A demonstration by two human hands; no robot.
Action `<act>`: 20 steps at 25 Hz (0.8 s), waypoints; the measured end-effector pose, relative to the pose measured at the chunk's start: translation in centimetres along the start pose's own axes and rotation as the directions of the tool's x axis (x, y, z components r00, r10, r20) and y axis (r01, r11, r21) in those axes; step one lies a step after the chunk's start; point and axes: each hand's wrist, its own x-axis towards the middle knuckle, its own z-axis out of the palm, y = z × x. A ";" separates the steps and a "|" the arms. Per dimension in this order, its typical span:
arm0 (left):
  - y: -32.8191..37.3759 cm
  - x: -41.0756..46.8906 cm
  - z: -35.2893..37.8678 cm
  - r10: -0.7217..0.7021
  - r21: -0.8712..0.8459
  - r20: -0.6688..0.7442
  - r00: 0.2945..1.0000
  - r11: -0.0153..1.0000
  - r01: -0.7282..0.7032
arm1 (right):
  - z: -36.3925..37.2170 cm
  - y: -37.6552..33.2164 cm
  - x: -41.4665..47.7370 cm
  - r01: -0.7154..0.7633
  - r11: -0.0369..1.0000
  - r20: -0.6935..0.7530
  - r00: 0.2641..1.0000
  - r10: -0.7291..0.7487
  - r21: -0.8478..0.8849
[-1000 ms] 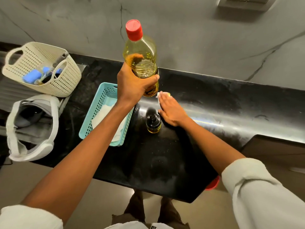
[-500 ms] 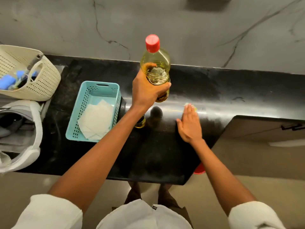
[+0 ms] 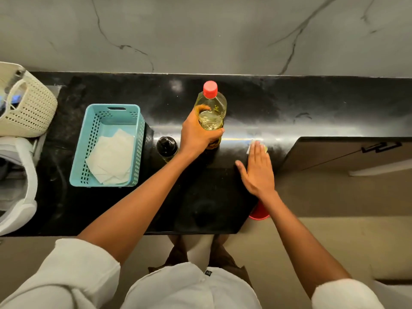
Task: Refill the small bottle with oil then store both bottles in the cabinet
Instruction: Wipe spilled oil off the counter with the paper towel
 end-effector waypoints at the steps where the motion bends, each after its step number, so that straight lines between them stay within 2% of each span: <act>1: -0.1 0.0 0.1 -0.001 0.006 0.001 1.000 1.000 0.001 | -0.2 -0.7 0.9 -0.043 0.999 -0.008 0.999 0.044 0.025; 3: -0.2 0.0 0.3 0.004 0.010 0.008 1.000 1.000 -0.004 | 0.5 -4.5 0.2 -0.008 0.999 0.006 1.000 0.008 0.033; 5: -0.3 0.1 0.6 0.013 0.019 0.012 1.000 1.000 -0.013 | 2.4 -8.8 -3.2 0.177 0.984 0.064 0.982 -0.178 0.022; 7: -0.4 0.2 0.9 0.020 0.025 0.016 1.000 0.999 -0.021 | 4.4 -11.7 -8.4 0.372 0.928 0.134 0.918 -0.373 0.033; 9: -0.7 0.2 1.1 0.024 0.034 0.022 0.999 0.999 -0.024 | 5.6 -12.1 -13.2 0.481 0.876 0.193 0.857 -0.478 0.037; 11: -0.7 0.3 1.3 0.027 0.036 0.033 0.999 0.999 -0.028 | 5.6 -9.9 -15.4 0.499 0.865 0.219 0.840 -0.497 0.047; 13: -0.7 0.3 1.3 0.038 0.036 0.043 0.998 0.999 -0.040 | 4.7 -6.0 -14.2 0.420 0.907 0.189 0.888 -0.419 0.039; 16: -0.7 0.4 1.0 0.041 0.048 0.058 0.997 0.998 -0.044 | 2.4 0.4 -8.5 0.132 0.991 0.042 0.990 -0.131 -0.016; 18: -0.6 0.4 0.9 0.039 0.047 0.066 0.997 0.998 -0.042 | 0.6 3.4 -3.8 -0.050 0.999 -0.022 0.998 0.051 0.007; 20: -0.5 0.4 0.7 0.043 0.029 0.090 0.995 0.999 -0.046 | -0.8 4.1 0.2 -0.137 0.989 -0.025 0.990 0.139 0.048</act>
